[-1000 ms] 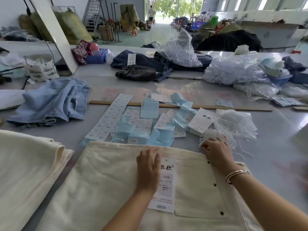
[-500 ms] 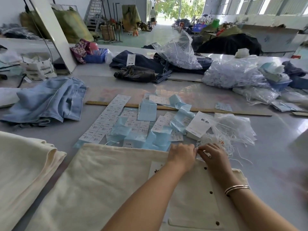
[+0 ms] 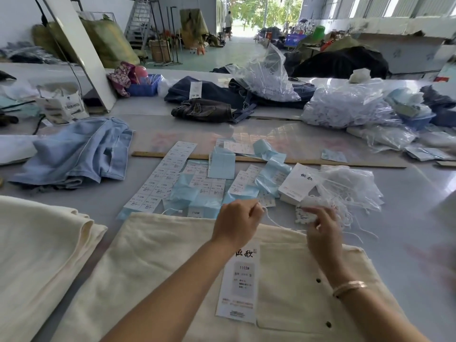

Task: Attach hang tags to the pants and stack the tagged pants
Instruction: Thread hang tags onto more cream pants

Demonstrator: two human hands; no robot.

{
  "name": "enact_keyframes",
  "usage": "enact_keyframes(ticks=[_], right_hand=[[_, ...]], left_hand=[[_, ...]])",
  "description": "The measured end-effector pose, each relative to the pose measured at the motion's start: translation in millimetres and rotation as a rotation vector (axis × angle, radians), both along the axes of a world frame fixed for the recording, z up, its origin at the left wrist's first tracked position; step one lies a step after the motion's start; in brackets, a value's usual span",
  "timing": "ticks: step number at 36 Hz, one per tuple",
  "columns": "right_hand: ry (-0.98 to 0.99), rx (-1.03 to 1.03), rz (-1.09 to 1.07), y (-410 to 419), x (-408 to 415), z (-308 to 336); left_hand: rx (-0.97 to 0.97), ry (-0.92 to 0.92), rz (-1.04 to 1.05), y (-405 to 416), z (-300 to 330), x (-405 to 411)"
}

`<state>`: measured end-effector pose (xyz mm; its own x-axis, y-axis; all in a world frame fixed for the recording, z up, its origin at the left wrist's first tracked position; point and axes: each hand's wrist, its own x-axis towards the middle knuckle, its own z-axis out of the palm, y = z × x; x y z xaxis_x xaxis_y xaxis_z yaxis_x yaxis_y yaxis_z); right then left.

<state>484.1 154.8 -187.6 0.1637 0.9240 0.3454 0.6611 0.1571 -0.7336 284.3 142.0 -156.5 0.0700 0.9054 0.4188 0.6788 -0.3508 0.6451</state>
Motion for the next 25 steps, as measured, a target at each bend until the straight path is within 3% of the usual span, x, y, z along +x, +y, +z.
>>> enact_keyframes(ticks=[2,4,6,8,11,14,17,21,25], right_hand=[[0.399,-0.265,0.112,-30,-25,7],[0.919,-0.702,0.246,-56,-53,11],[1.264,-0.981,0.295,-71,-74,13],[1.462,-1.000,0.257,-72,-85,16],[1.684,-0.828,0.164,-58,-83,22],[1.760,-0.751,0.061,-40,-71,28],[1.686,-0.754,0.091,-30,-61,30],[1.539,-0.605,0.149,-21,-49,33],[1.269,-0.571,0.195,-23,-44,34]], left_hand=[[0.024,0.052,0.004,-9,4,-11],[0.071,0.102,-0.007,-21,6,-19],[0.138,0.169,-0.029,-35,7,-24],[0.178,0.231,-0.089,-51,5,-26],[0.209,0.317,-0.160,-72,-7,-33],[0.191,0.367,-0.155,-89,-23,-43],[0.135,0.398,-0.176,-98,-37,-49],[-0.042,0.454,-0.246,-95,-46,-51],[-0.229,0.142,-0.092,-85,-44,-42]])
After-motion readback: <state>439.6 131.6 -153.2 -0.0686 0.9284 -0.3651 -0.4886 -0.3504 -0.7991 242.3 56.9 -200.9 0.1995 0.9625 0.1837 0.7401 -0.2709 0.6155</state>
